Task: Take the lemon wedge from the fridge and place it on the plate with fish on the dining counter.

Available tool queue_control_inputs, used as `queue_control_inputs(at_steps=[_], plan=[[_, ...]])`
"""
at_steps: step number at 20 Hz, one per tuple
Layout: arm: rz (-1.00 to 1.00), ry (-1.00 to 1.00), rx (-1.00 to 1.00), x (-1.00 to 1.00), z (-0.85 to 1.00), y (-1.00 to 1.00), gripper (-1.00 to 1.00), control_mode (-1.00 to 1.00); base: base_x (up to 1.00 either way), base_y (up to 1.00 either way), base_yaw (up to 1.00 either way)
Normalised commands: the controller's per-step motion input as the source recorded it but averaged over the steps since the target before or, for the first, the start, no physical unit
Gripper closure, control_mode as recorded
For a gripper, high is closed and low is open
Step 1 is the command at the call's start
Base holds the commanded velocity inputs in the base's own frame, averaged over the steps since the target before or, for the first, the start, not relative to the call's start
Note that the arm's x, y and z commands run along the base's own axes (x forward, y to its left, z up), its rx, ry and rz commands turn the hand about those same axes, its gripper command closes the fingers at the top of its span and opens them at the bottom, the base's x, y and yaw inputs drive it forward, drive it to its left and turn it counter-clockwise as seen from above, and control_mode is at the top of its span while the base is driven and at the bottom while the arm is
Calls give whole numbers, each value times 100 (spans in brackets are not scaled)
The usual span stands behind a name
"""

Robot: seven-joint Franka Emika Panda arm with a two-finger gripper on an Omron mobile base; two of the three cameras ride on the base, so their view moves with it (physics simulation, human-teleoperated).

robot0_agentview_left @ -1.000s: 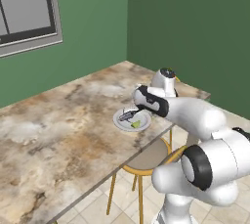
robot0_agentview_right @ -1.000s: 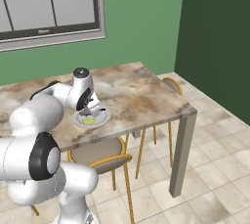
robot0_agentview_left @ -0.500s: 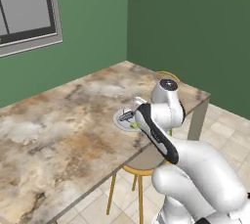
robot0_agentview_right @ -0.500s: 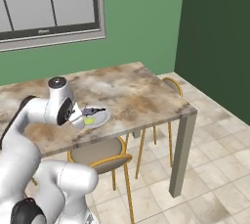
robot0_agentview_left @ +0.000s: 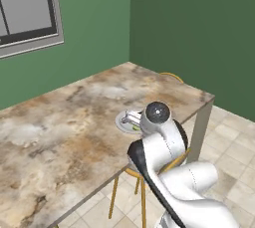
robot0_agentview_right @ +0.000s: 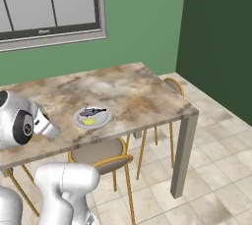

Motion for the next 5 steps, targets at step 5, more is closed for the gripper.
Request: queue_control_inputs(at_steps=[5], plan=[[-5,-8,1,-5,5,-9,-100,-100,0,0,0]])
